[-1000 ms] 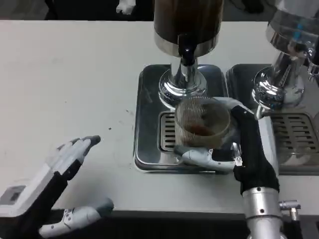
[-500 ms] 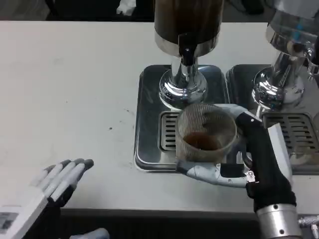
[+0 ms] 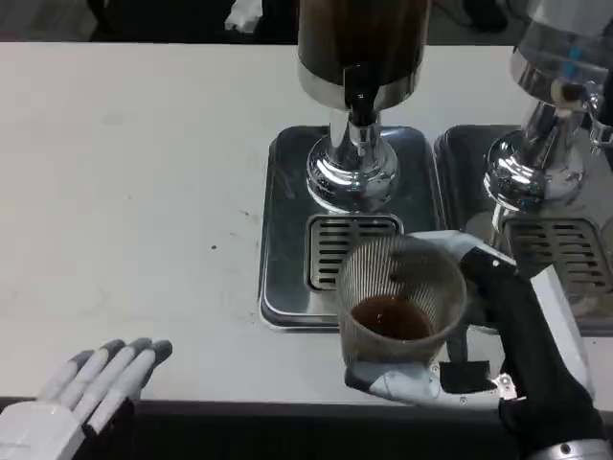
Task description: Grasp the cup under the faucet to collect the drink, then remove the cup.
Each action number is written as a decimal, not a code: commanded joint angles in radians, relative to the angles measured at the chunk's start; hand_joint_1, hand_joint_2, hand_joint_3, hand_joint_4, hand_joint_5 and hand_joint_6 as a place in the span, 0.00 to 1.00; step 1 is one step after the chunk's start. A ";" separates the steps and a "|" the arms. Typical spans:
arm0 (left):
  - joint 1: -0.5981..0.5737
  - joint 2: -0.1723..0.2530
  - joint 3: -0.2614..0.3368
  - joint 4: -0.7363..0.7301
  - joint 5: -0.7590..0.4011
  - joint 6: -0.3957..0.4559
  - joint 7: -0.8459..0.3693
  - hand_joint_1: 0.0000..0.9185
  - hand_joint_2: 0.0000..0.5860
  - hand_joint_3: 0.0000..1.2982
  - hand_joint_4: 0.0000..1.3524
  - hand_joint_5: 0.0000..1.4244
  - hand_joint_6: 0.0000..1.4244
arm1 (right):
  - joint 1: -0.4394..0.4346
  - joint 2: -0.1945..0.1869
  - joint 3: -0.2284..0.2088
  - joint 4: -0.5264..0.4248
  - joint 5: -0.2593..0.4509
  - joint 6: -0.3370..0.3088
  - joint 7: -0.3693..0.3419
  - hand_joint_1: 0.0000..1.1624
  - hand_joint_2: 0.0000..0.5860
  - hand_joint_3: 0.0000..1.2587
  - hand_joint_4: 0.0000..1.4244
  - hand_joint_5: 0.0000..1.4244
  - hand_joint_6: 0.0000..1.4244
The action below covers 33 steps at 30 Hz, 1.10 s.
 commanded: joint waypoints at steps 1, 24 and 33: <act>0.014 -0.012 -0.004 -0.020 0.014 0.012 0.029 0.00 0.16 0.00 0.00 0.00 0.00 | 0.037 -0.003 0.016 -0.066 0.007 -0.011 0.014 0.89 0.24 0.63 0.62 0.66 0.92; -0.015 -0.030 -0.054 -0.043 -0.001 0.057 0.006 0.00 0.17 0.00 0.00 0.00 0.00 | 0.058 0.022 0.013 -0.064 0.033 -0.024 -0.001 0.88 0.23 0.63 0.62 0.66 0.92; -0.031 -0.017 -0.053 -0.050 -0.011 0.067 0.001 0.00 0.17 0.00 0.00 0.00 0.00 | 0.067 0.038 0.020 -0.052 0.026 -0.041 -0.020 0.88 0.22 0.63 0.62 0.66 0.92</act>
